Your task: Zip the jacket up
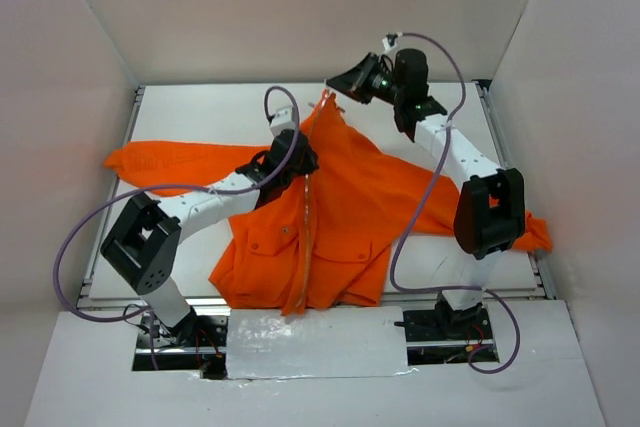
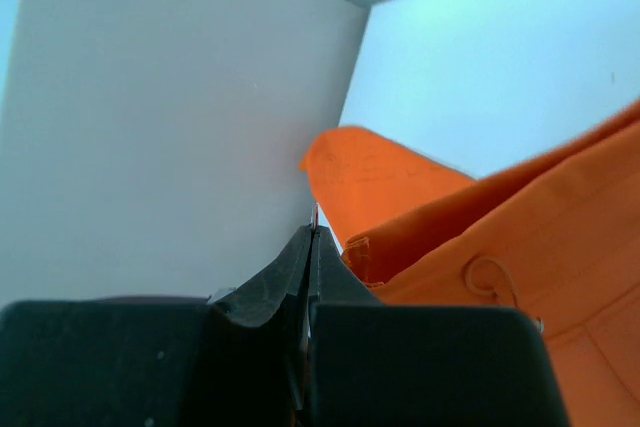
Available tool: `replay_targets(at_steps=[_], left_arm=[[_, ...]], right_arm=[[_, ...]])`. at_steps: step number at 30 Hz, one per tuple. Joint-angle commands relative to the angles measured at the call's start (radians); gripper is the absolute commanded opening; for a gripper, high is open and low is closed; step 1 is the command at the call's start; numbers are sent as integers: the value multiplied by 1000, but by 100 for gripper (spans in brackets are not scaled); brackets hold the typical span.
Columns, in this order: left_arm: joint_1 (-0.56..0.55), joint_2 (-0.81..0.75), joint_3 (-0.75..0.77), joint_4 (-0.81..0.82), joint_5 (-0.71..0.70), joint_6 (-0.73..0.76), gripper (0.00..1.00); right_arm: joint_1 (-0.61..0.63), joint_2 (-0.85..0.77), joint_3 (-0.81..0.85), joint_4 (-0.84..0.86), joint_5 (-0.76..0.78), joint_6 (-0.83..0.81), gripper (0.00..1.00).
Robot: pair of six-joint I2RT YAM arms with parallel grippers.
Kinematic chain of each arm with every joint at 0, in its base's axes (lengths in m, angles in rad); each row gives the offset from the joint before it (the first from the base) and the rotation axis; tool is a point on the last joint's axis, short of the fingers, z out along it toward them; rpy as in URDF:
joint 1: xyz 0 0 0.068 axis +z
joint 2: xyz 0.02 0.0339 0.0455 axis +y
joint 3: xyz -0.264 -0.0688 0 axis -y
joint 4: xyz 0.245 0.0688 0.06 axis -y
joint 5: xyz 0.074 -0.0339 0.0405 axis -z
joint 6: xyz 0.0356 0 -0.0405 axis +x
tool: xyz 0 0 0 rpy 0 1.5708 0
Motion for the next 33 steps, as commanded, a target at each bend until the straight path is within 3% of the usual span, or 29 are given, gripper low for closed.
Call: replay_targets(at_steps=[1,4,7,8,10,13,15,17,20,23,24,28,33], left_arm=[[45,55,145,-252,34,85,0],[77,86,281,-312,31,132,2],[106,109,368,-338,38,171,21],[109,114,382,-357,45,180,35],[112,109,375,-365,57,183,53],[112,67,268,-337,71,159,73],[112,22,206,-335,77,131,99],[111,-12,124,-349,83,102,99],[109,-102,24,-383,77,56,99],[106,-216,-41,-455,39,21,99],[103,-284,-65,-485,23,18,99],[97,-467,-87,-587,-29,-1,99],[100,-618,-33,-725,-101,10,99]], right_arm=[[-70,-67,264,167,100,-60,0],[-77,29,460,52,88,-114,0],[-86,135,641,-34,83,-156,0],[-86,164,683,-69,76,-169,0],[-87,226,755,-92,39,-177,0],[-86,234,670,-43,31,-181,0],[-87,228,583,4,42,-195,0],[-90,227,550,20,56,-212,0],[-95,238,539,-6,83,-230,14],[-104,235,530,-29,137,-242,49],[-115,235,533,-41,148,-244,57],[-149,218,564,-118,169,-236,60],[-152,107,705,-369,250,-292,78]])
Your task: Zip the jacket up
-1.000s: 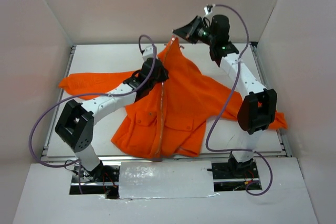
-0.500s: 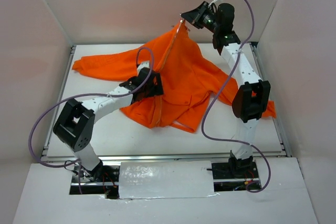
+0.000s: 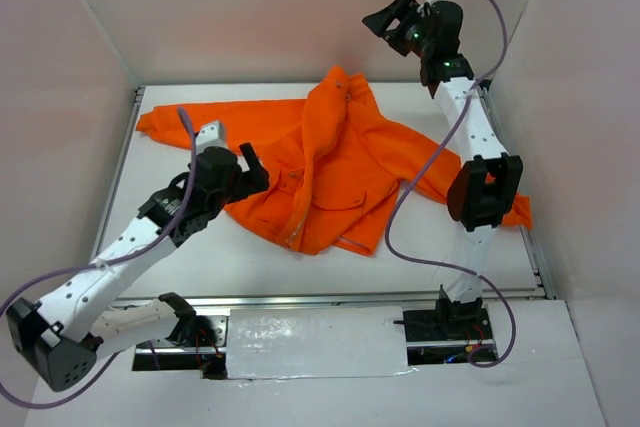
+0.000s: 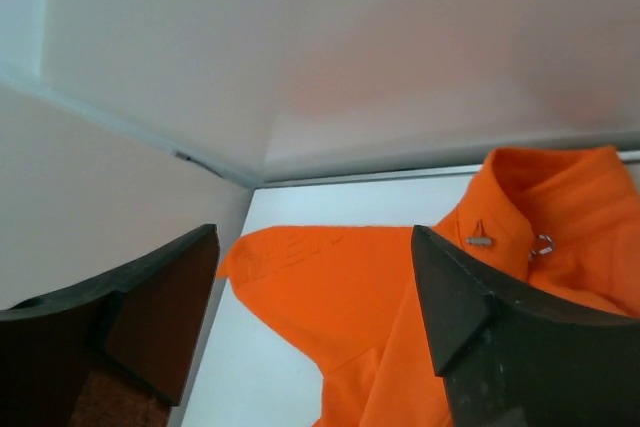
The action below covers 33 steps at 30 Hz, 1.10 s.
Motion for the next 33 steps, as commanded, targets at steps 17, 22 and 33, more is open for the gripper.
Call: replay_targets(at_steps=[17,22,33], left_arm=[[244,-147,392,-478,-395,150,99],[245,-290,355,-486,-394,156,100],[244,-503,331,-572,-369,190,99]], right_arm=[[12,-1302,-697,-638,205,-260,100],[11,-1485,-716,-784,246,-293,100],[91,-1628,-655,-977,405,-344,100]])
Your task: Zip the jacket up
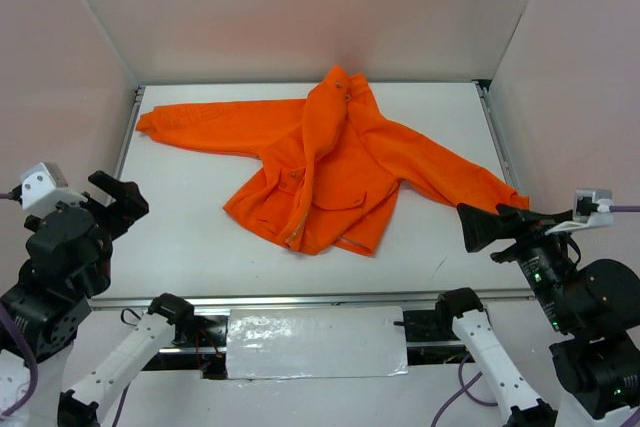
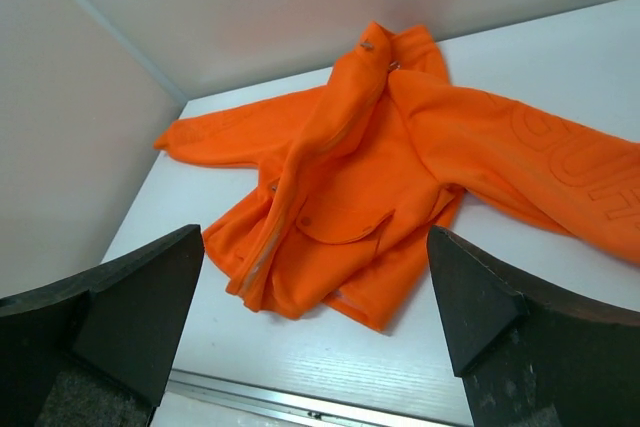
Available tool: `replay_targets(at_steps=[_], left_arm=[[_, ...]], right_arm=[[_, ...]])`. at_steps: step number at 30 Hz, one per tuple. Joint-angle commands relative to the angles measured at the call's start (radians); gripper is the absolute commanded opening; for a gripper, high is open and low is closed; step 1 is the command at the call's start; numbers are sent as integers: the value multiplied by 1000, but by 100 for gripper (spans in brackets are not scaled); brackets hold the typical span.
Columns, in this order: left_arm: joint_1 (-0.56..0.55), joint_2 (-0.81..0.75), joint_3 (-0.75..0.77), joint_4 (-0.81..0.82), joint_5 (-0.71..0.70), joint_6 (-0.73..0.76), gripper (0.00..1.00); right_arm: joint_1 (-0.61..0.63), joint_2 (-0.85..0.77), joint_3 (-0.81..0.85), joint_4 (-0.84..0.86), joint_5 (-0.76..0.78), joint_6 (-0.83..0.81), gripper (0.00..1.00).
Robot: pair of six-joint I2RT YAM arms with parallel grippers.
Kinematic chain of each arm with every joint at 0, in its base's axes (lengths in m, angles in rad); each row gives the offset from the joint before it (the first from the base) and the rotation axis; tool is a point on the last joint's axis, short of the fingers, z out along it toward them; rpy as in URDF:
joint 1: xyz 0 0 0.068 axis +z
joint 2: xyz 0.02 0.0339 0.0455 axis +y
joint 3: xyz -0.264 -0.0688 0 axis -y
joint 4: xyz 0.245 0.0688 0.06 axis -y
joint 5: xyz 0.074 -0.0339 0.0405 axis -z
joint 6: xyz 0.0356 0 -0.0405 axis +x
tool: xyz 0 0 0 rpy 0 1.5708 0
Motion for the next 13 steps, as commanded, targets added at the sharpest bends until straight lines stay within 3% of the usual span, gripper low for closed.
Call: replay_targets(at_steps=[1,13], left_arm=[[5,-20,3,-43,-27,33,99],[5,-46,-43,6,-31,79,100]], right_arm=[[25,-17,20,-49,81,-22,100],[38,-35,-8,-24,101,-15,100]])
